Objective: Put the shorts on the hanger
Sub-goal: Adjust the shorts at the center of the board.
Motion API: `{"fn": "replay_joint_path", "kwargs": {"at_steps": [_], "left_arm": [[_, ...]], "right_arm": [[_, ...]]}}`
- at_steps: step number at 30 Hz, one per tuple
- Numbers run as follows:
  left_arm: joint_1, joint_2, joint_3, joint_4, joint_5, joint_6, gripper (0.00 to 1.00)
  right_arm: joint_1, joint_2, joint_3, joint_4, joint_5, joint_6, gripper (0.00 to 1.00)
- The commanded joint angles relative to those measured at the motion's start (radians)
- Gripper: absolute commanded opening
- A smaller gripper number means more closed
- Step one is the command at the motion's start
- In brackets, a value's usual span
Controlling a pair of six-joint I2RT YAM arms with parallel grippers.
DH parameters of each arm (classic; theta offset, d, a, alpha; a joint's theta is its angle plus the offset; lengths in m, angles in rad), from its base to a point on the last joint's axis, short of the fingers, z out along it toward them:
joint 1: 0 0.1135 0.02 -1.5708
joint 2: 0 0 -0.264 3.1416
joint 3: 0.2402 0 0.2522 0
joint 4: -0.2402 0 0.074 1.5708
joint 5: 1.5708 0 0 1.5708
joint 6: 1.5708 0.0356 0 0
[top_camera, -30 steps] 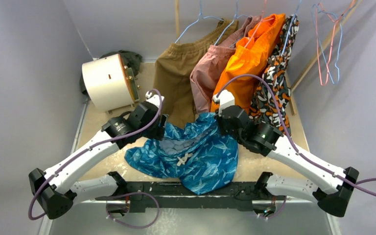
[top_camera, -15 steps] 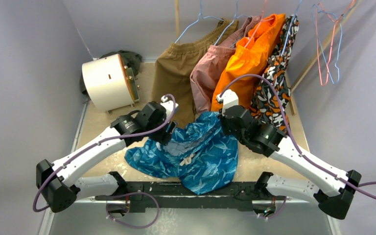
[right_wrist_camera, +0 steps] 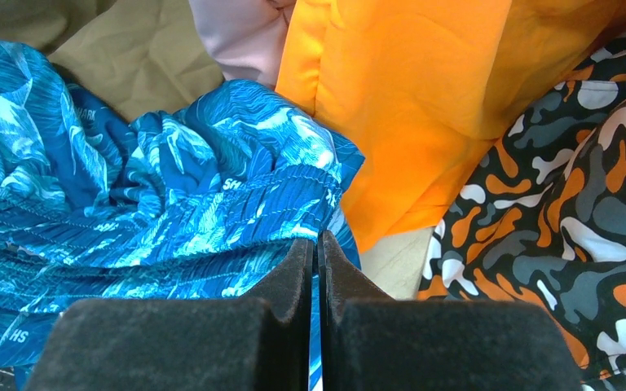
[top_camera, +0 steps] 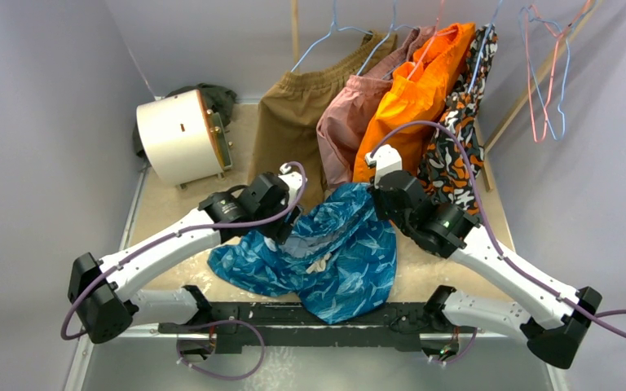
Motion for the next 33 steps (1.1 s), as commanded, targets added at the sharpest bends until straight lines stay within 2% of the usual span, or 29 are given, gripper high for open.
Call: {"fn": "replay_joint_path", "kwargs": {"at_steps": [1,9,15,21,25,30,33], "left_arm": [[-0.007,0.037,-0.011,0.04,-0.049,0.03,0.64],[-0.04,0.055,-0.012,0.046,-0.029,0.035,0.64],[-0.043,-0.007,-0.011,0.064,0.054,0.007,0.66],[-0.049,0.022,0.007,0.028,0.092,0.003,0.66],[-0.056,0.046,0.009,0.019,0.046,0.002,0.66],[-0.056,0.11,0.01,0.014,0.012,0.022,0.6],[-0.055,0.148,0.012,0.015,-0.035,0.022,0.53]], "right_arm": [[-0.01,-0.013,0.043,0.024,0.015,-0.035,0.0],[-0.019,-0.019,0.038,0.025,0.004,-0.039,0.0],[-0.021,-0.011,0.042,0.029,0.004,-0.043,0.0],[-0.023,-0.005,0.055,0.026,0.0,-0.046,0.0],[-0.024,-0.008,0.056,0.026,-0.005,-0.045,0.0],[-0.024,-0.008,0.072,0.023,-0.029,-0.047,0.0],[-0.024,-0.012,0.072,0.022,-0.044,-0.044,0.0]]}}
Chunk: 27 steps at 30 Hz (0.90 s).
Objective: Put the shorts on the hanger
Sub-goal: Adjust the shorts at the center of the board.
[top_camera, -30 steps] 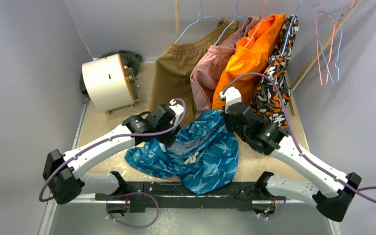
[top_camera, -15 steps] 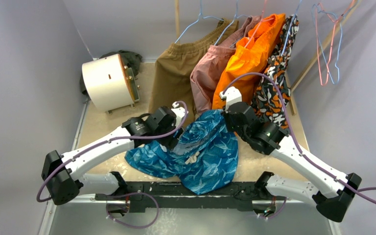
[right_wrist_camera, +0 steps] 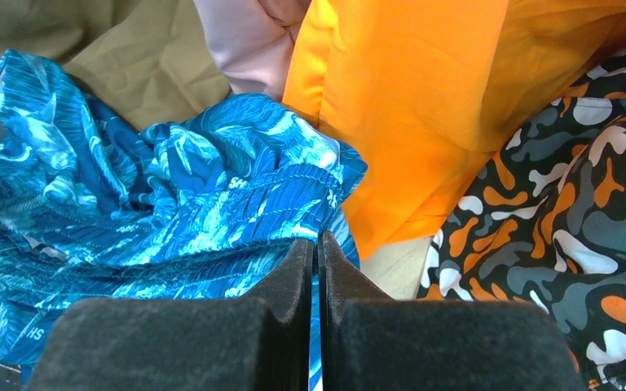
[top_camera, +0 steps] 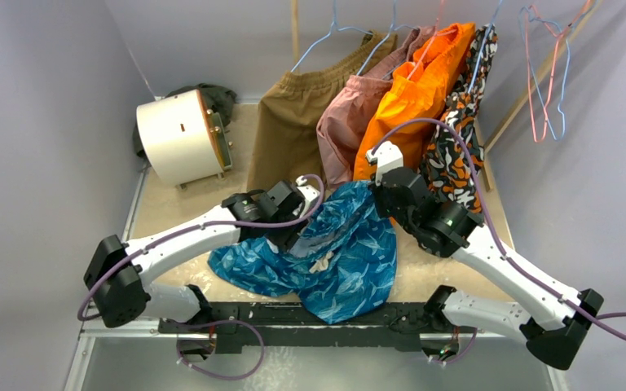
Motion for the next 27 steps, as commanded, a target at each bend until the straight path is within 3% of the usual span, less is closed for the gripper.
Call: {"fn": "replay_joint_path", "kwargs": {"at_steps": [1,5,7,10,19,21,23,27], "left_arm": [[-0.002,0.038,0.027,0.005,-0.081,0.004,0.49],[-0.003,0.009,0.005,0.05,-0.211,-0.048,0.13],[-0.002,-0.028,-0.018,0.089,-0.237,-0.092,0.0],[-0.001,-0.078,-0.061,0.144,-0.293,-0.201,0.0],[-0.001,-0.296,-0.271,0.203,-0.543,-0.738,0.0],[0.0,-0.361,-0.302,0.168,-0.592,-0.854,0.0],[0.0,-0.388,-0.311,0.118,-0.63,-0.921,0.0],[0.001,-0.381,-0.3,0.021,-0.686,-1.01,0.0]], "right_arm": [[-0.006,-0.013,0.045,0.025,-0.023,-0.011,0.0],[-0.006,-0.014,0.041,0.04,-0.078,-0.008,0.0],[-0.006,-0.003,0.043,0.06,-0.116,-0.001,0.0],[-0.006,0.023,0.044,0.113,-0.19,0.019,0.0],[-0.025,0.261,0.101,0.224,-0.298,0.118,0.0],[-0.026,0.296,0.103,0.224,-0.292,0.142,0.11],[-0.026,0.302,0.093,0.224,-0.289,0.162,0.28],[-0.026,0.263,0.058,0.221,-0.285,0.182,0.42]]}}
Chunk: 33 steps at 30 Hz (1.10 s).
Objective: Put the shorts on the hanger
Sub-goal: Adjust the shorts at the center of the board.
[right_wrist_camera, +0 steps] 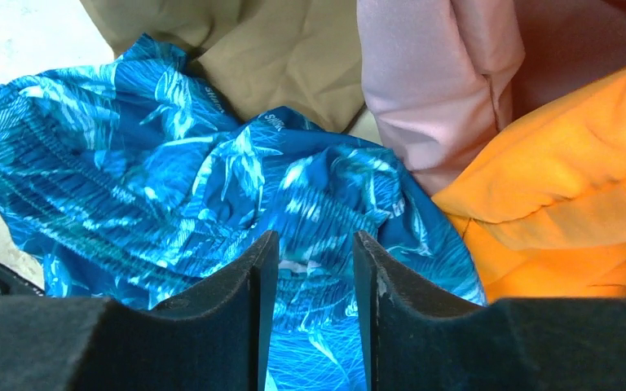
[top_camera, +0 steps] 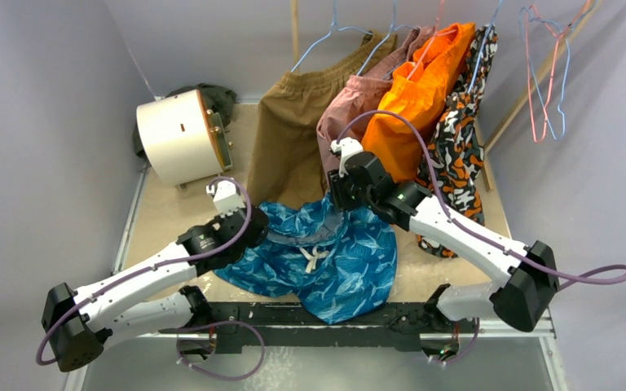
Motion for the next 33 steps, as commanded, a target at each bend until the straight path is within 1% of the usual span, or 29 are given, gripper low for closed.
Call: {"fn": "replay_joint_path", "kwargs": {"at_steps": [1,5,10,11,14,15,17,22,25,28,29,31,33], "left_arm": [[0.001,0.006,0.013,-0.081,-0.121,-0.191,0.0],[0.001,0.025,0.024,-0.077,-0.111,-0.205,0.0],[0.002,0.026,0.033,-0.072,-0.114,-0.201,0.0],[0.001,0.026,0.034,-0.075,-0.117,-0.201,0.0],[0.002,0.027,0.04,-0.087,-0.13,-0.203,0.0],[0.0,0.026,0.044,-0.093,-0.138,-0.206,0.0],[0.001,0.02,0.05,-0.113,-0.16,-0.221,0.0],[0.001,-0.007,0.077,-0.123,-0.216,-0.228,0.0],[0.001,0.0,0.101,-0.119,-0.231,-0.217,0.0],[0.002,0.013,0.116,-0.117,-0.23,-0.21,0.0],[0.001,0.014,0.116,-0.116,-0.229,-0.211,0.0],[0.001,0.012,0.116,-0.112,-0.226,-0.209,0.0],[0.001,0.012,0.119,-0.108,-0.225,-0.207,0.0]], "right_arm": [[-0.005,-0.074,-0.01,0.031,-0.005,0.05,0.43],[-0.005,-0.135,-0.057,0.025,0.027,0.042,0.45],[-0.004,-0.186,-0.133,0.011,-0.013,0.006,0.46],[-0.004,-0.192,-0.163,0.009,-0.038,0.004,0.5],[0.001,-0.197,-0.201,-0.011,-0.1,0.038,0.67],[0.003,-0.197,-0.205,-0.028,-0.097,0.057,0.68],[0.004,-0.205,-0.209,-0.066,-0.098,0.096,0.68],[0.004,-0.221,-0.209,-0.131,-0.225,0.176,0.68],[0.006,-0.244,-0.258,-0.094,-0.27,0.256,0.66],[0.011,-0.29,-0.34,-0.039,-0.241,0.31,0.62],[0.031,-0.302,-0.363,-0.024,-0.229,0.314,0.62],[0.095,-0.3,-0.394,0.013,-0.202,0.327,0.66],[0.183,-0.242,-0.371,-0.003,-0.122,0.351,0.7]]}}
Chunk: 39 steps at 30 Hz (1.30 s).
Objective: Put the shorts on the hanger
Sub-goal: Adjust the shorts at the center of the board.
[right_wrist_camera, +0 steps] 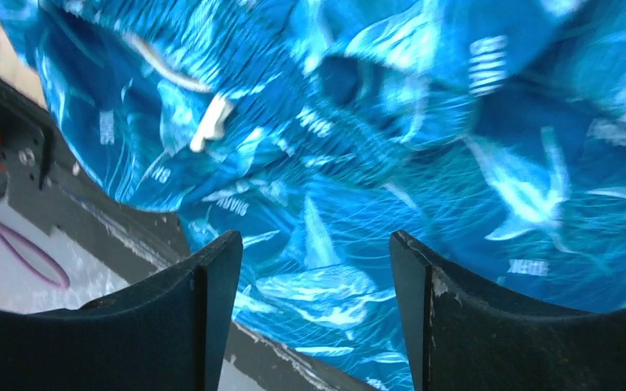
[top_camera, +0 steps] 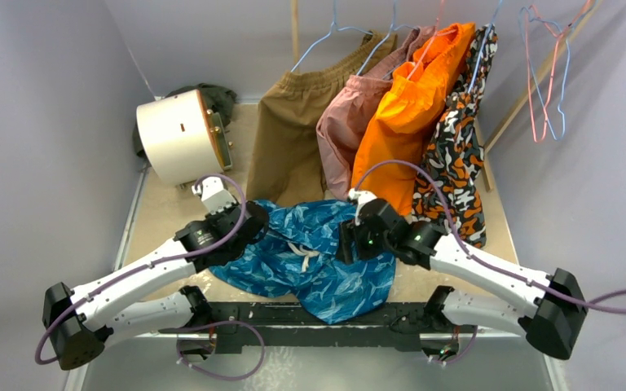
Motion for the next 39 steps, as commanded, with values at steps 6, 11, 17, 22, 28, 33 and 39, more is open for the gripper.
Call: {"fn": "replay_joint_path", "kwargs": {"at_steps": [6,11,17,22,28,33,39], "left_arm": [[0.003,0.029,0.104,0.018,-0.067,0.029,0.0],[0.004,0.06,0.157,0.009,-0.08,0.058,0.0],[0.011,0.055,0.156,0.02,-0.075,0.068,0.0],[0.013,0.064,0.172,0.017,-0.066,0.086,0.0],[0.014,0.071,0.167,0.023,-0.053,0.094,0.0],[0.015,0.065,0.148,0.026,-0.034,0.09,0.0],[0.015,0.046,0.125,0.026,-0.025,0.086,0.0]], "right_arm": [[0.241,0.21,0.034,0.035,0.341,0.155,0.73],[0.248,0.276,0.05,0.011,0.476,0.21,0.73],[0.248,0.327,0.072,0.016,0.553,0.278,0.72],[0.248,0.305,0.061,0.072,0.578,0.304,0.69],[0.223,0.291,0.08,0.137,0.642,0.294,0.62],[0.144,0.305,0.073,0.223,0.612,0.24,0.57],[0.07,0.317,0.07,0.312,0.561,0.158,0.46]]}}
